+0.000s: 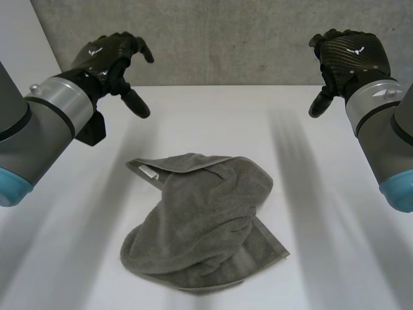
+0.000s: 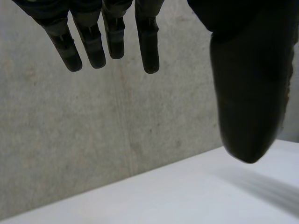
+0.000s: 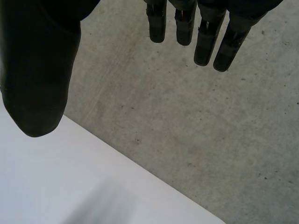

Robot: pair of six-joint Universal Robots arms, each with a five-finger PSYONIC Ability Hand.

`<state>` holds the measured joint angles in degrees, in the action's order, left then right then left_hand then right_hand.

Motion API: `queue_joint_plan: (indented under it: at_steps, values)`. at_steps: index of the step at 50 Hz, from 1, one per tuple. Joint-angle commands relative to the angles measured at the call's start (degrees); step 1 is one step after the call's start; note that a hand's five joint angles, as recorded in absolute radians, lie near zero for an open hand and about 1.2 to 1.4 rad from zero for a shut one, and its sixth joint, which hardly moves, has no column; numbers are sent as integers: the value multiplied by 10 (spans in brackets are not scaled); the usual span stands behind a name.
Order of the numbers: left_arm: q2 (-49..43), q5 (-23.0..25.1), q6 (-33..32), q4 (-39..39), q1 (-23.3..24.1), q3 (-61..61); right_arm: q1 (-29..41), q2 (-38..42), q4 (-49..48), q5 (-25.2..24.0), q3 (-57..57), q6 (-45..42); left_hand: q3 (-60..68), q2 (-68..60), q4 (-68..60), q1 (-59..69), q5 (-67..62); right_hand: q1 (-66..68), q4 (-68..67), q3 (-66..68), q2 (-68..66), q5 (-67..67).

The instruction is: Fold the towel.

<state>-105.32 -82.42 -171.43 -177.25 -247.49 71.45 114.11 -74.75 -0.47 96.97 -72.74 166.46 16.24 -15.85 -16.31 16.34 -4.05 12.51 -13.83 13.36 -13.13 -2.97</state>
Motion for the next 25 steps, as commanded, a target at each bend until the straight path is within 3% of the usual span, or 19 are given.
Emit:
queue_joint_plan:
  at_steps: [1, 25]
  values:
    - [-11, 2, -1, 9, -12, -1, 0, 0, 6, -3, 6, -3, -25, 21, 26, -26, 3, -25, 38, -34, 31, 30]
    - [-12, 2, -5, 9, -15, -3, -6, 7, 23, -32, 15, -3, -33, 29, 34, -34, 11, -25, 38, -34, 31, 30]
